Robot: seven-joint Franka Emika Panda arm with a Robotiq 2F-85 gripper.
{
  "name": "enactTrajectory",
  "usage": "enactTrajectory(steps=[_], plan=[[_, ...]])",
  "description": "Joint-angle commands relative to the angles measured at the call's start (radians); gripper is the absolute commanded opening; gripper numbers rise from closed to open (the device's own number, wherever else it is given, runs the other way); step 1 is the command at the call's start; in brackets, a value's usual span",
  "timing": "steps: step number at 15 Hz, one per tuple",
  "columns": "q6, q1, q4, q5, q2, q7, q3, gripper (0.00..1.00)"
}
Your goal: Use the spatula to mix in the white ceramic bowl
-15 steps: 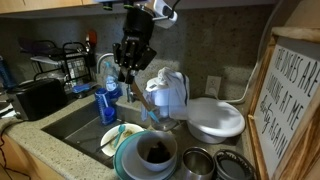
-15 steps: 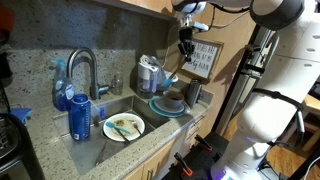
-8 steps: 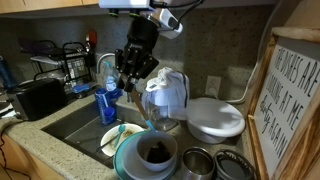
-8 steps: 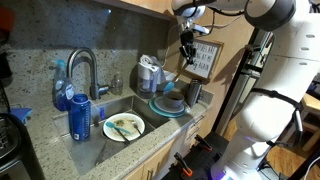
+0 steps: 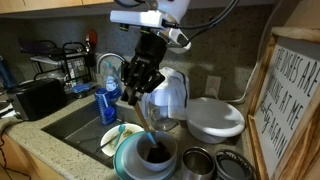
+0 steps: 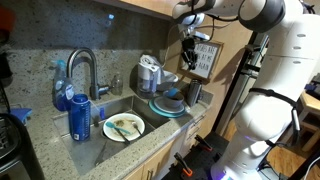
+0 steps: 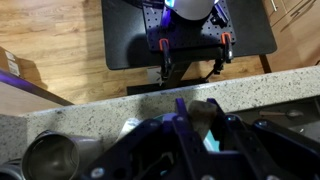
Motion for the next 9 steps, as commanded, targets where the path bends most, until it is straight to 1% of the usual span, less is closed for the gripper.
enactTrajectory(steps=[1,9], plan=[[0.005,-0.016,-0.023,0.029,0.005,-0.029,-0.004,0.07],[-0.014,-0.032,-0.043,0.017,0.034,-0.024,-0.007,0.07]])
